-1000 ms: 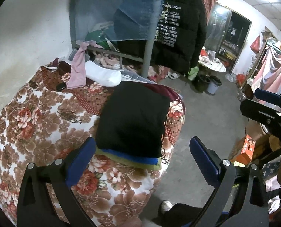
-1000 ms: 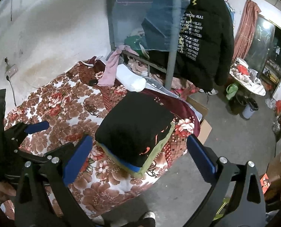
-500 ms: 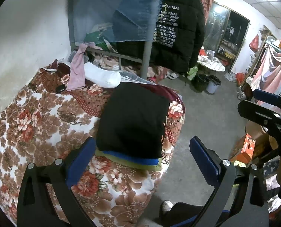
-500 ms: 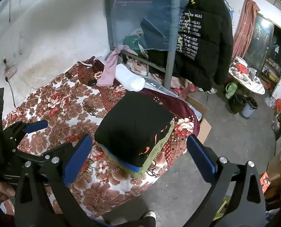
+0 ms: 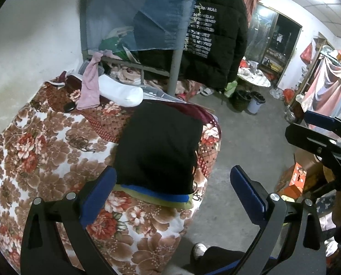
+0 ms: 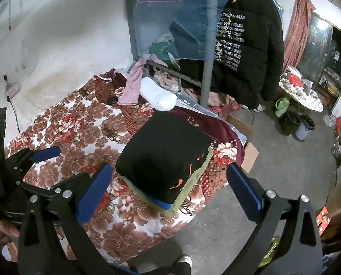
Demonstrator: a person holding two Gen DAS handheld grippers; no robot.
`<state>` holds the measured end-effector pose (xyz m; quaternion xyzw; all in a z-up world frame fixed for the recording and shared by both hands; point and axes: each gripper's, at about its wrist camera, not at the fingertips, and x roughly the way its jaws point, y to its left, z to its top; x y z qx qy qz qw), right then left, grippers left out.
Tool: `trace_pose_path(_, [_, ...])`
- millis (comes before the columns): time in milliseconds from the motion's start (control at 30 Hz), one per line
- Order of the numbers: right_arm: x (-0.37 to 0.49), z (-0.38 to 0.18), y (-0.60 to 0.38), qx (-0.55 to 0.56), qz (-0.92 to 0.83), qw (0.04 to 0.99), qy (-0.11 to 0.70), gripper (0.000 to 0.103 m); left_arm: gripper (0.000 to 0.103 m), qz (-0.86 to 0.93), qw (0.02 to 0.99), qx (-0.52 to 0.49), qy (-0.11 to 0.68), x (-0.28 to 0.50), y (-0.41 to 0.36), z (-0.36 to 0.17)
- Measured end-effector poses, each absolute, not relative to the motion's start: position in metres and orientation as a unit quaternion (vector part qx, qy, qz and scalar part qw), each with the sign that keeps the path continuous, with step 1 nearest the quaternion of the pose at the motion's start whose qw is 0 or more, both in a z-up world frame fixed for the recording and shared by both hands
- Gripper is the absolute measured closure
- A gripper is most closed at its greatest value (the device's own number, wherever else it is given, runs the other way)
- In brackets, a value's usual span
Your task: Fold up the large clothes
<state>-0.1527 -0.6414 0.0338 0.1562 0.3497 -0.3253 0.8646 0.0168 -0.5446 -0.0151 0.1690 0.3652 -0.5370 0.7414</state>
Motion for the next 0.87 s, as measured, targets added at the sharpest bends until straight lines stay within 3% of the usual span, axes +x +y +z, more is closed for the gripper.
trace_pose_path(867, [-0.145, 0.031, -0.660, 0.155, -0.326, 0.862, 0.356, 0.005, 0.006, -0.544, 0.728, 0.173, 0.379, 0.028, -0.564, -0.016])
